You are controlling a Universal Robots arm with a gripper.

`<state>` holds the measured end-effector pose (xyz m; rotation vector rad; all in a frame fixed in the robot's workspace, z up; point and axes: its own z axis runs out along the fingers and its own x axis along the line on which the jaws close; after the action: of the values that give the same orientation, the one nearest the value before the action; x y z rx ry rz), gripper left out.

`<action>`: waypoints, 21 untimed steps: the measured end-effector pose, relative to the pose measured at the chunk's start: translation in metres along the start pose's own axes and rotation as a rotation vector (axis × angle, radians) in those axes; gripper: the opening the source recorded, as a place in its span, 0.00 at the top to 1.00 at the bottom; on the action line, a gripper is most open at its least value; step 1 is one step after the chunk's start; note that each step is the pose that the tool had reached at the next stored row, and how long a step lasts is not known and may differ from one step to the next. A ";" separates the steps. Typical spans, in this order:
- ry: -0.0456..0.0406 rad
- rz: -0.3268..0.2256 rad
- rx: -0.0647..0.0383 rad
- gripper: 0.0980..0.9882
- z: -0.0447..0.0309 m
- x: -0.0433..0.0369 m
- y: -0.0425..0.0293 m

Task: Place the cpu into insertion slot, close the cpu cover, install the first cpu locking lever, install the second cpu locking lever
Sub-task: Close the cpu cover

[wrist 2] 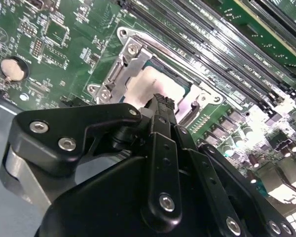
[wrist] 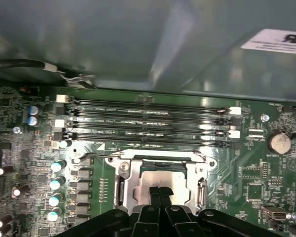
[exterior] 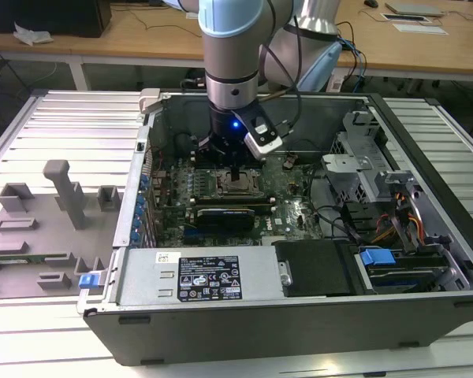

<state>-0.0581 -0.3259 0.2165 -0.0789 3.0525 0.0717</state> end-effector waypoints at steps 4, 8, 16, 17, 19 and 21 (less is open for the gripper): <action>0.0001 0.006 0.005 0.99 -0.0024 -0.0010 0.0002; -0.0003 0.013 0.006 0.99 -0.0144 -0.0020 0.0008; -0.0007 0.022 0.006 0.99 -0.0258 -0.0030 0.0014; -0.0007 0.022 0.006 0.99 -0.0259 -0.0030 0.0013; -0.0007 0.022 0.006 0.99 -0.0259 -0.0030 0.0013; -0.0007 0.022 0.006 0.99 -0.0259 -0.0030 0.0013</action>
<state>-0.0574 -0.3257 0.2426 -0.0446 3.0531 0.0633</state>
